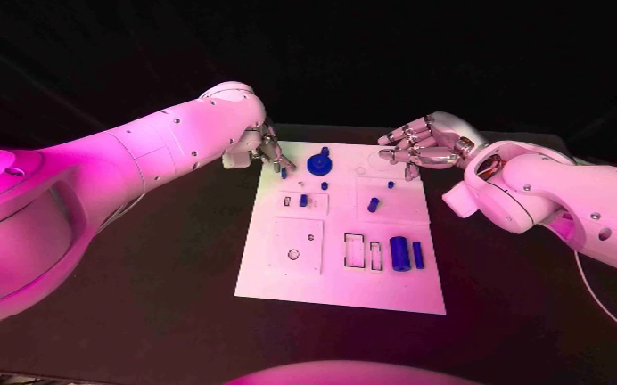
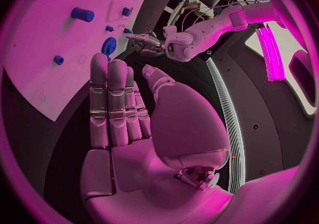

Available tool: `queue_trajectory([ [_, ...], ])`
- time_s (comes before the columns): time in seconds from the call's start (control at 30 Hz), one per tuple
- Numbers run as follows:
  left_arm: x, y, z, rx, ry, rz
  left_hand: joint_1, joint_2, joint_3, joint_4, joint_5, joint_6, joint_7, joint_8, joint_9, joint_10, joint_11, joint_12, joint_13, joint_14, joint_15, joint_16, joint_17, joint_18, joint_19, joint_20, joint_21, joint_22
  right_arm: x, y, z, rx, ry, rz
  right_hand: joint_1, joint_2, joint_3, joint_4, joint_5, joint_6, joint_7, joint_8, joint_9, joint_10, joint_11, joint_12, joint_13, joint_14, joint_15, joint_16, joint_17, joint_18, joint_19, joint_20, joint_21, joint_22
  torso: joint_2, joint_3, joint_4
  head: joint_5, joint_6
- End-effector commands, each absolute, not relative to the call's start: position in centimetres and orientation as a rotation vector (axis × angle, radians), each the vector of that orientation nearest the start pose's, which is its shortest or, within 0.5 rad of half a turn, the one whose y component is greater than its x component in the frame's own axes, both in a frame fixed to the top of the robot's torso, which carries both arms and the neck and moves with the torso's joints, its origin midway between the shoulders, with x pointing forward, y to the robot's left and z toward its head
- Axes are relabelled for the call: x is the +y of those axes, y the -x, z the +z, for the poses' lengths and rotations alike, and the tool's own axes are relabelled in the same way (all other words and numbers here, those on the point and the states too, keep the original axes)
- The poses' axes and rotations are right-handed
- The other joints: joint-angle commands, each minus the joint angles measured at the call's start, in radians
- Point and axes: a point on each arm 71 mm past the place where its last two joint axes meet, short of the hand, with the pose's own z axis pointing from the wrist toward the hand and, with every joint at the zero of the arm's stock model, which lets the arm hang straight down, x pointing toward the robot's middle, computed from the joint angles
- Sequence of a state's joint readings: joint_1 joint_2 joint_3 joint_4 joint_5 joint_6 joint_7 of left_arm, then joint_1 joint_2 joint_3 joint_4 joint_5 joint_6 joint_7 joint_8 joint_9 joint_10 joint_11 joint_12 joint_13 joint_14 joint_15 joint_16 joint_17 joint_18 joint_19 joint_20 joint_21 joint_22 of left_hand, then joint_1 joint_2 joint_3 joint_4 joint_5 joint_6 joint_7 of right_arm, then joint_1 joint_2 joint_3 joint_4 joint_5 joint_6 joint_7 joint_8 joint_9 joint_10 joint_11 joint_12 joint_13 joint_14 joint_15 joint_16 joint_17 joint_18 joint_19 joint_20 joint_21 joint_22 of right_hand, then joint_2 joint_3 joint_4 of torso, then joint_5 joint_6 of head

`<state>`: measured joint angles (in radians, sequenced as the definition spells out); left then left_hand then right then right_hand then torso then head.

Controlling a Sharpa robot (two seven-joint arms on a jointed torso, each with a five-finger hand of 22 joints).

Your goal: Assemble the parts on the task board

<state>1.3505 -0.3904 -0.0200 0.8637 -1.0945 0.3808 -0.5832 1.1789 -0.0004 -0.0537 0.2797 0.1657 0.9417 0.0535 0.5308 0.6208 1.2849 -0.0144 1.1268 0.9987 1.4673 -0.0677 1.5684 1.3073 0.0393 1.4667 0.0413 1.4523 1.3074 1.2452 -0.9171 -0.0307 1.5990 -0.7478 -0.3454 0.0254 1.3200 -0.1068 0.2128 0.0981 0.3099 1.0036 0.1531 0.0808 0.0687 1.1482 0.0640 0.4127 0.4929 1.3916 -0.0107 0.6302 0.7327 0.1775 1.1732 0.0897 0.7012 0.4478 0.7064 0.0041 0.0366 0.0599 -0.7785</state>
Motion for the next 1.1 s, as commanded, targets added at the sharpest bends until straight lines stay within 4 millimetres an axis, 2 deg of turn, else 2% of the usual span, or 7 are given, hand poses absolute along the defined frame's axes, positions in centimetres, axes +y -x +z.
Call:
queue_trajectory([
  [0.03, 17.58, -59.37, -17.88, 2.385, 0.185, -0.131, 0.014, -0.001, -0.001, -0.006, 0.002, 0.009, -0.001, 0.007, 0.002, 0.006, -0.003, 0.007, 0.002, 0.103, -0.008, 0.002, 0.263, 0.000, 0.029, -0.005, 0.005, 0.120, -21.65, -48.08, -15.73, 1.701, -0.457, 1.073, -0.006, 0.007, -0.003, -0.002, 0.004, -0.009, 0.000, -0.003, 0.001, -0.003, 0.001, 0.003, -0.001, -0.004, -0.002, -0.005, 0.001, 0.006, 0.006, 0.001, -0.004, -0.001, 0.000, -0.0001, -0.0006, 0.001, -0.001],
  [0.5, 17.39, -59.33, -17.89, 2.388, 0.192, -0.145, 0.044, 0.020, 0.009, -0.016, -0.006, 0.010, -0.004, 0.012, 0.008, 0.008, -0.006, 0.007, 0.002, 0.103, -0.011, 0.002, 0.263, -0.001, 0.030, -0.008, 0.006, 0.123, -21.60, -48.08, -15.74, 1.702, -0.457, 1.075, -0.006, 0.007, -0.003, -0.002, 0.004, -0.009, 0.000, -0.003, 0.001, -0.003, 0.001, 0.003, -0.001, -0.004, -0.002, -0.005, 0.001, 0.006, 0.006, 0.001, -0.004, -0.001, 0.000, 0.0000, -0.0003, 0.001, -0.003],
  [0.63, 17.34, -59.37, -17.87, 2.381, 0.201, -0.154, 0.085, 0.047, 0.036, -0.034, -0.014, 0.005, -0.008, 0.012, 0.010, 0.008, -0.010, 0.005, 0.000, 0.103, -0.014, 0.002, 0.263, -0.001, 0.030, -0.011, 0.006, 0.124, -21.59, -48.08, -15.74, 1.701, -0.458, 1.076, -0.006, 0.007, -0.003, -0.002, 0.006, -0.010, 0.000, -0.003, 0.001, -0.003, 0.002, 0.004, -0.002, -0.004, -0.002, -0.006, 0.001, 0.006, 0.006, 0.001, -0.005, -0.002, 0.000, 0.0000, -0.0002, 0.000, -0.003],
  [0.73, 17.27, -59.42, -17.86, 2.374, 0.209, -0.166, 0.161, 0.084, 0.105, -0.073, -0.016, -0.011, -0.014, 0.005, 0.009, 0.001, -0.016, -0.004, -0.007, 0.103, -0.020, 0.002, 0.263, 0.000, 0.029, -0.017, 0.004, 0.122, -21.59, -48.08, -15.74, 1.701, -0.458, 1.076, -0.006, 0.007, -0.003, -0.002, 0.006, -0.010, 0.000, -0.003, 0.001, -0.003, 0.002, 0.004, -0.002, -0.004, -0.002, -0.006, 0.001, 0.006, 0.006, 0.001, -0.005, -0.002, 0.000, -0.0001, -0.0003, 0.000, -0.003],
  [0.83, 17.22, -59.45, -17.84, 2.369, 0.216, -0.178, 0.195, 0.089, 0.161, -0.093, -0.016, -0.020, -0.013, -0.001, 0.007, -0.005, -0.016, -0.011, -0.012, 0.103, -0.021, 0.002, 0.263, 0.000, 0.028, -0.019, 0.003, 0.122, -21.59, -48.08, -15.75, 1.701, -0.458, 1.076, -0.006, 0.008, -0.003, -0.002, 0.007, -0.010, 0.000, -0.003, 0.001, -0.003, 0.002, 0.004, -0.002, -0.004, -0.002, -0.006, 0.001, 0.006, 0.006, 0.001, -0.005, -0.002, 0.000, -0.0002, -0.0004, 0.000, -0.003],
  [0.97, 17.17, -59.45, -17.88, 2.373, 0.226, -0.200, 0.224, 0.073, 0.269, -0.118, -0.010, -0.032, -0.009, -0.005, 0.008, -0.011, -0.013, -0.024, -0.022, 0.103, -0.020, 0.002, 0.263, 0.000, 0.028, -0.018, 0.002, 0.122, -21.59, -48.08, -15.75, 1.702, -0.459, 1.077, -0.006, 0.008, -0.003, -0.002, 0.007, -0.010, 0.000, -0.003, 0.001, -0.003, 0.002, 0.004, -0.002, -0.004, -0.002, -0.006, 0.001, 0.006, 0.006, 0.001, -0.005, -0.002, 0.000, 0.0000, -0.0003, 0.001, -0.005],
  [1.1, 17.15, -59.40, -17.95, 2.384, 0.228, -0.214, 0.192, 0.000, 0.454, -0.140, 0.005, -0.038, 0.001, 0.002, 0.017, -0.011, -0.006, -0.036, -0.034, 0.103, -0.013, 0.002, 0.263, 0.000, 0.026, -0.012, -0.001, 0.121, -21.58, -48.08, -15.76, 1.704, -0.459, 1.077, -0.006, 0.008, -0.003, -0.002, 0.007, -0.010, 0.000, -0.003, 0.001, -0.003, 0.002, 0.004, -0.002, -0.004, -0.002, -0.006, 0.001, 0.006, 0.006, 0.001, -0.005, -0.002, 0.000, 0.0003, 0.0004, 0.001, -0.006],
])
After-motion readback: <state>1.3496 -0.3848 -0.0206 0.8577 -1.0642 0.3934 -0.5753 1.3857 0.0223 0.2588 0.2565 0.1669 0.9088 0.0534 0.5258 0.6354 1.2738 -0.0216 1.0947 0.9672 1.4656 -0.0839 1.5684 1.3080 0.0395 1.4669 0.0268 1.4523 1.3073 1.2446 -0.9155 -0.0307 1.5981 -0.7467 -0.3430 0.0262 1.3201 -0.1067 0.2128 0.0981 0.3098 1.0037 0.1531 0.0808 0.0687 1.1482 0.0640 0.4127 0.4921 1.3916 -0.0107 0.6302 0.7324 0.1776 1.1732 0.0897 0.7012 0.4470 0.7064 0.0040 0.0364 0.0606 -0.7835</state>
